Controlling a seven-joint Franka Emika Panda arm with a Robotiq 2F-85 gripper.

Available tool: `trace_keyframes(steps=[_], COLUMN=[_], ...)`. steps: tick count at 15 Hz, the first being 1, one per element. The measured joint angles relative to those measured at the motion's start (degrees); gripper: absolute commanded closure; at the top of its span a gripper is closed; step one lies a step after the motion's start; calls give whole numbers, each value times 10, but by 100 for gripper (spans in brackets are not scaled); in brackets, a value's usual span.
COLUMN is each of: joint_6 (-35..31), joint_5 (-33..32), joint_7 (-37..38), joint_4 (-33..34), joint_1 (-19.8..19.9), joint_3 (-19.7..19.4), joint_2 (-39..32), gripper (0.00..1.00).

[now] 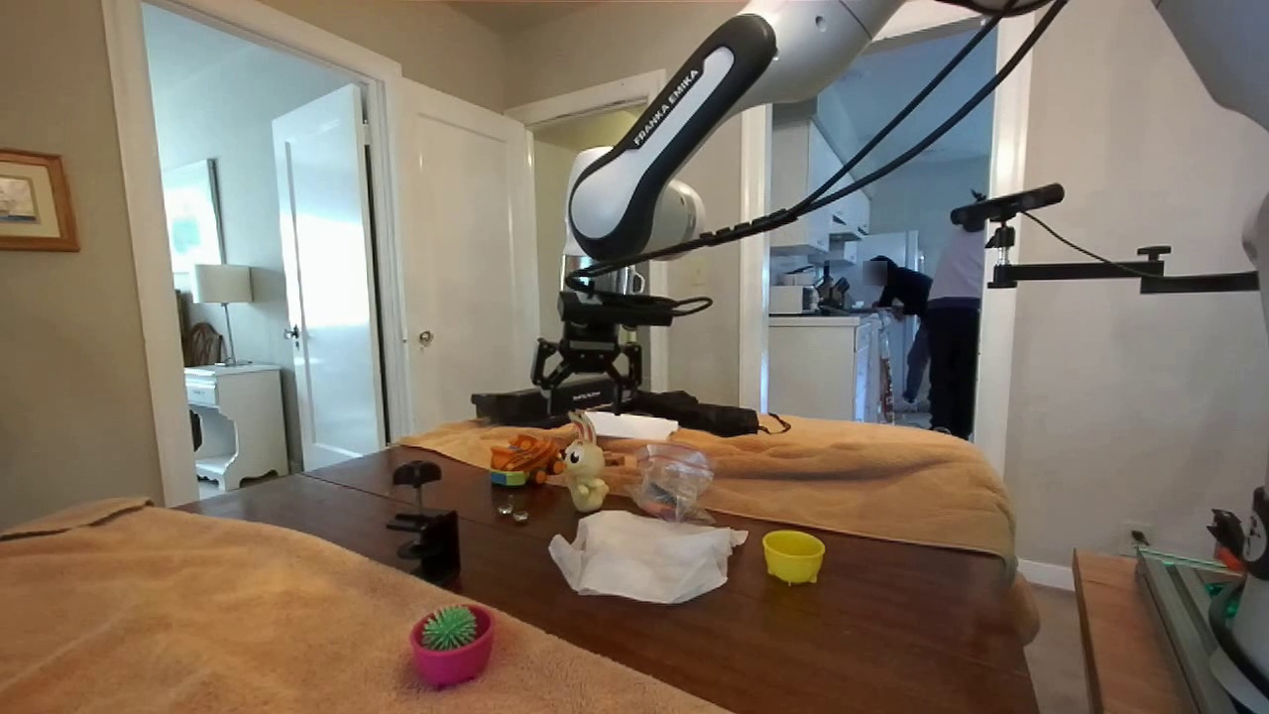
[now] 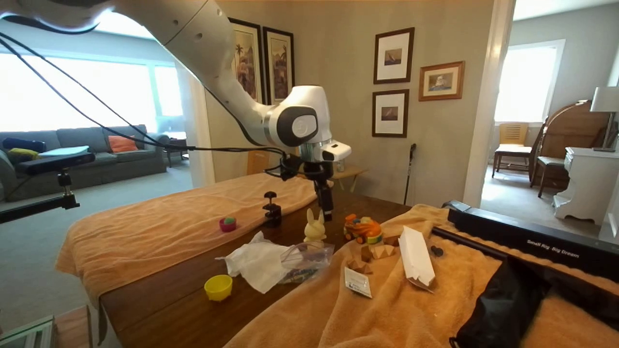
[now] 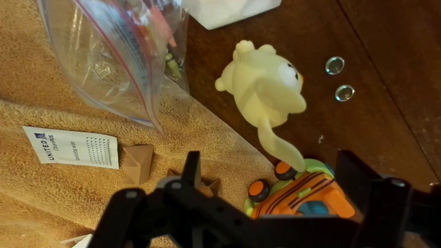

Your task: Turn the doll to the left

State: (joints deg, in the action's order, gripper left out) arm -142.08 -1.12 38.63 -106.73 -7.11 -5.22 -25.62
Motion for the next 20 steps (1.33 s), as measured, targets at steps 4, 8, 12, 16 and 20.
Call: trace_keyframes(steps=[4, 8, 12, 16, 20], joint_6=[0, 1, 9, 10, 10], joint_5=[0, 0, 0, 0, 0], joint_7=[3, 8, 65, 113, 141], joint_4=[3, 3, 4, 4, 4], joint_1=[-1, -1, -1, -5, -14], joint_3=[1, -3, -14, -15, -12], joint_2=[-4, -5, -9, -19, -26], gripper=[0, 0, 0, 0, 0])
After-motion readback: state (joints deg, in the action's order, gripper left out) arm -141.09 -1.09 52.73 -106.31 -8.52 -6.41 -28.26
